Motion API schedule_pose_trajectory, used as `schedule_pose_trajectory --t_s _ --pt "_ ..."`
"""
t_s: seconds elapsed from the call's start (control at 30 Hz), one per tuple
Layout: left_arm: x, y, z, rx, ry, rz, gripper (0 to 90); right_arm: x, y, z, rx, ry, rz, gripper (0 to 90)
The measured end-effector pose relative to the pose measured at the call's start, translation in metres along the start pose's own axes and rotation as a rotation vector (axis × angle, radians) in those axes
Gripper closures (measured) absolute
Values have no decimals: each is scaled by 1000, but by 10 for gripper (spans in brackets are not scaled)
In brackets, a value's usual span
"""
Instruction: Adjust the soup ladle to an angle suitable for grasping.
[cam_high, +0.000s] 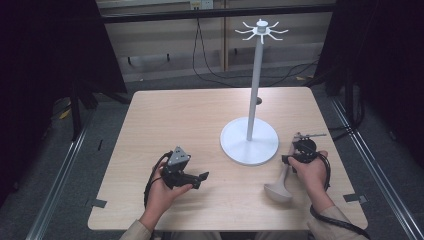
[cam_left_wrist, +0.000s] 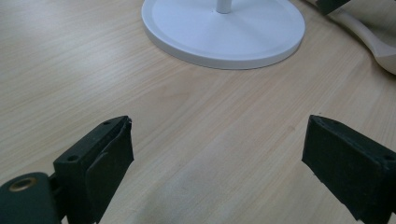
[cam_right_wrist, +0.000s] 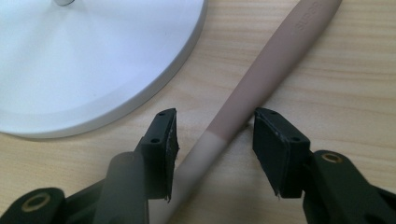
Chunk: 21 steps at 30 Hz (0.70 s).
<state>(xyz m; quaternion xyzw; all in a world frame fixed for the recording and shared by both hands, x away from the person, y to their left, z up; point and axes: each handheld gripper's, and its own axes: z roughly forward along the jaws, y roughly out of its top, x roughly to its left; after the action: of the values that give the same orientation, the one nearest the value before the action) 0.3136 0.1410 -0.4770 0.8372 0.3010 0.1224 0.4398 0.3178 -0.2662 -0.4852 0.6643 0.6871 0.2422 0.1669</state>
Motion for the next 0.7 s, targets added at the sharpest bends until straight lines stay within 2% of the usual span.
schedule_pose_trajectory --t_s 0.1,0.23,0.5,0.57,0.7 --pt "0 0 0 -6 2 -2 85 1 1 2 5 0 13 494" --pt "1 -1 -1 -8 -2 -4 85 1 4 5 23 -37 15 527" --pt "1 -1 -2 -4 -3 -2 86 2 11 6 72 -66 15 557" --pt "1 -1 -2 -9 -3 -1 86 1 14 6 87 -70 32 574" --pt "2 -2 -3 -9 6 -7 86 -5 15 6 83 -61 63 605"
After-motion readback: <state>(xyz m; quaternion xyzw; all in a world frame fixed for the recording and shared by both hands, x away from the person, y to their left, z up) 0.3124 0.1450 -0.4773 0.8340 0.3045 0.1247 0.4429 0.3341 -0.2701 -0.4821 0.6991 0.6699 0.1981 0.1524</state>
